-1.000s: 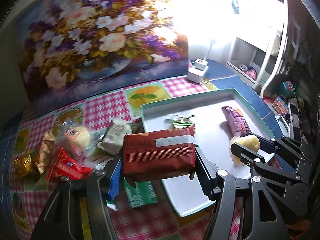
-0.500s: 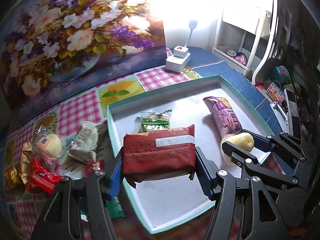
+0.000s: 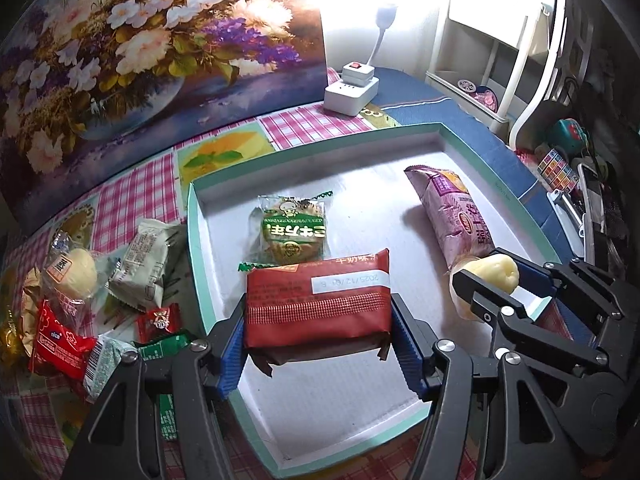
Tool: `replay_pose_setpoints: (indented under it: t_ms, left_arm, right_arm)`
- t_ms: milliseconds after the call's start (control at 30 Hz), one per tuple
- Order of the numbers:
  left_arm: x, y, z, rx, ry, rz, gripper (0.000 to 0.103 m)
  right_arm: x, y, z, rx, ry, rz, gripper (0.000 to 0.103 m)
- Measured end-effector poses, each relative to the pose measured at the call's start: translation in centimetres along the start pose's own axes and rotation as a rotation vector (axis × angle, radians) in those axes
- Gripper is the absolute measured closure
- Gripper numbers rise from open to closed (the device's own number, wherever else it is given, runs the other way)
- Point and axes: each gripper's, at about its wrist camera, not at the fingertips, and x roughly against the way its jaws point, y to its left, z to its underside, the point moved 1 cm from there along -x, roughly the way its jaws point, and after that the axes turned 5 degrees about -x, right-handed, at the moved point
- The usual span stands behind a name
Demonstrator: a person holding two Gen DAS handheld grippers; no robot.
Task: Organize snacks
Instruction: 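Lower both held snacks into the tray and open both grippers, then withdraw both open grippers from the tray toward the remaining snacks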
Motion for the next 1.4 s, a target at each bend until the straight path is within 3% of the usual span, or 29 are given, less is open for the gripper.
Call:
replay_pose_setpoints:
  t_ms: [300, 433, 533, 600, 667, 733, 833, 1167, 1333, 1400]
  left_arm:
    - [-0.3, 0.1, 0.3, 0.015, 0.026, 0.021, 0.031]
    - [0.4, 0.3, 0.3, 0.025, 0.002, 0.010, 0.023]
    - [1.0, 0.7, 0.2, 0.033, -0.015, 0.000, 0.023]
    - [1.3, 1.0, 0.2, 0.035, -0.025, -0.015, 0.023]
    - [1.6, 1.5, 0.3, 0.047, -0.032, -0.026, 0.022]
    - [1.8, 2.2, 0.5, 0.065, -0.035, -0.035, 0.022]
    - [1.9, 3.0, 0.7, 0.089, -0.040, -0.051, 0.007]
    - [2.2, 4.9, 1.6, 0.134, -0.050, -0.087, 0.004]
    - [2.1, 6.1, 2.3, 0.160, -0.039, -0.102, 0.003]
    - [2.1, 6.4, 2.6, 0.168, -0.036, -0.106, 0.003]
  right_arm:
    - [0.0, -0.3, 0.0, -0.007, 0.000, 0.011, 0.066]
    - [-0.1, -0.4, 0.1, -0.015, 0.008, 0.003, 0.066]
    - [-0.2, -0.3, 0.1, -0.018, 0.017, -0.005, 0.064]
    - [-0.2, -0.4, 0.2, -0.026, 0.020, -0.012, 0.050]
    - [-0.2, -0.4, 0.3, -0.031, 0.019, -0.010, 0.042]
    - [-0.2, -0.4, 0.3, -0.031, 0.018, -0.008, 0.042]
    - [-0.3, -0.3, 0.4, -0.031, 0.025, -0.017, 0.034]
    - [-0.3, 0.1, 0.5, -0.019, 0.024, -0.024, 0.015]
    - [-0.4, 0.2, 0.6, -0.027, 0.032, -0.034, 0.011]
    - [-0.3, 0.2, 0.6, -0.027, 0.032, -0.036, 0.001]
